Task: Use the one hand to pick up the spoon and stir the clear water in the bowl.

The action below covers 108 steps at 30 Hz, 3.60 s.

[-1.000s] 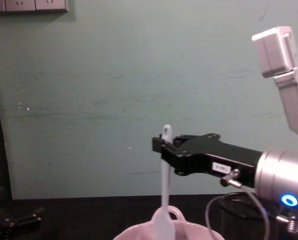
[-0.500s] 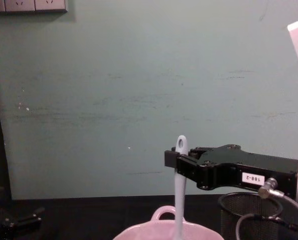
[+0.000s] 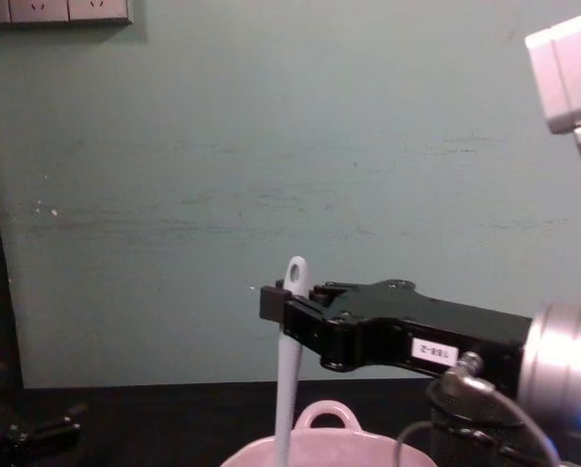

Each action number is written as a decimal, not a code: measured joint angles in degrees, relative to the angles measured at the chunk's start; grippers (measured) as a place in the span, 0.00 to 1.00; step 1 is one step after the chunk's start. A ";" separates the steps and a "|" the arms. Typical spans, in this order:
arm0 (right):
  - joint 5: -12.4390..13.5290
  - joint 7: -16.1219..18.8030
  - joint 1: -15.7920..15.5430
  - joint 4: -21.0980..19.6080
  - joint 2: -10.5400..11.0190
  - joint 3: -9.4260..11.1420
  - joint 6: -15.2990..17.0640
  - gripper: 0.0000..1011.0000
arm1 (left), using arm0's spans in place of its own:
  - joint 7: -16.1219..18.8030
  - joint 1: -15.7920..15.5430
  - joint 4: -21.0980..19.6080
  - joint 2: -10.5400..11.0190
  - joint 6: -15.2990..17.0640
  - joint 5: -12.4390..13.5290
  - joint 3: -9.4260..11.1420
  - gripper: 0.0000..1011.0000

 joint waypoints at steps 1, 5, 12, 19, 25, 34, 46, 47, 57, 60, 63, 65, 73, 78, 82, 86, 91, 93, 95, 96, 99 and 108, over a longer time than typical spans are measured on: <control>-0.33 -0.43 0.17 0.39 -0.34 -0.12 -0.47 0.13 | 0.00 0.00 0.00 0.00 0.00 0.00 0.00 1.00; -3.26 -2.87 1.12 2.81 -2.37 -0.37 -3.46 0.13 | 0.00 0.00 0.00 0.00 0.00 0.00 0.00 1.00; -8.03 -6.93 1.91 5.51 -4.36 0.52 -6.10 0.12 | 0.00 0.00 0.00 0.00 0.00 0.00 0.00 1.00; -10.80 -8.96 1.84 5.97 -4.40 2.00 -5.78 0.13 | 0.00 0.01 0.00 0.00 0.00 0.00 0.00 1.00; -11.21 -8.19 1.03 4.26 -3.04 3.41 -3.38 0.13 | 0.00 0.00 0.00 0.00 0.00 0.00 0.00 1.00; -7.29 -3.63 -1.24 -1.27 -0.12 4.24 3.70 0.13 | 0.00 0.00 0.00 0.00 0.00 0.00 0.00 1.00; -3.29 -2.29 -1.75 -3.38 -0.43 2.30 5.17 0.12 | 0.00 0.01 0.00 0.00 0.00 0.00 0.00 1.00; -3.21 -2.29 -1.55 -3.11 -0.68 2.08 5.10 0.13 | 0.00 0.00 0.00 0.00 0.00 0.00 0.00 1.00; -6.41 -6.20 1.54 3.97 -4.98 0.55 -0.56 0.12 | 0.00 0.00 0.00 0.00 0.00 0.00 0.00 1.00; -8.61 -8.06 2.28 6.11 -6.23 0.74 -2.67 0.13 | 0.00 0.00 0.00 0.00 0.00 0.00 0.00 1.00; -9.96 -9.25 2.64 7.26 -6.85 1.20 -3.78 0.13 | 0.00 0.00 0.00 0.00 0.00 0.00 0.00 1.00; -10.86 -9.95 2.78 7.75 -7.15 1.71 -4.32 0.13 | 0.00 0.00 0.00 0.00 0.00 0.00 0.00 1.00; -11.82 -10.31 2.20 6.30 -6.13 4.02 -2.63 0.13 | 0.00 0.00 0.00 0.00 0.00 0.00 0.00 1.00; -10.97 -8.97 0.63 3.52 -4.42 5.33 1.07 0.13 | 0.00 0.00 0.00 0.00 0.00 0.00 0.00 1.00; -9.45 -7.74 -0.60 1.29 -3.28 5.92 3.87 0.13 | 0.00 0.00 0.00 0.00 0.00 0.00 0.00 1.00; -7.37 -6.56 -1.76 -0.84 -2.44 6.15 6.19 0.13 | 0.00 0.00 0.00 0.00 0.00 0.00 0.00 1.00; -4.42 -5.40 -2.48 -3.01 -1.93 5.83 8.48 0.12 | 0.00 0.00 0.00 0.00 0.00 0.00 0.00 1.00; -3.73 -5.23 -2.50 -3.31 -1.95 5.58 8.99 0.13 | 0.00 0.00 0.00 0.00 0.00 0.00 0.00 1.00; -2.82 -5.03 -2.28 -3.43 -2.16 5.04 9.80 0.13 | 0.00 0.00 0.00 0.00 0.00 0.00 0.00 1.00; -2.37 -5.00 -1.94 -3.27 -2.40 4.65 10.18 0.13 | 0.00 0.00 0.00 0.00 0.00 0.00 0.00 1.00; -1.92 -5.01 -1.32 -2.50 -2.85 4.05 10.46 0.13 | 0.00 0.00 0.00 0.00 0.00 0.00 0.00 1.00; -1.93 -5.36 2.47 4.01 -5.63 1.44 6.69 0.13 | 0.00 0.00 0.00 0.00 0.00 0.00 0.00 1.00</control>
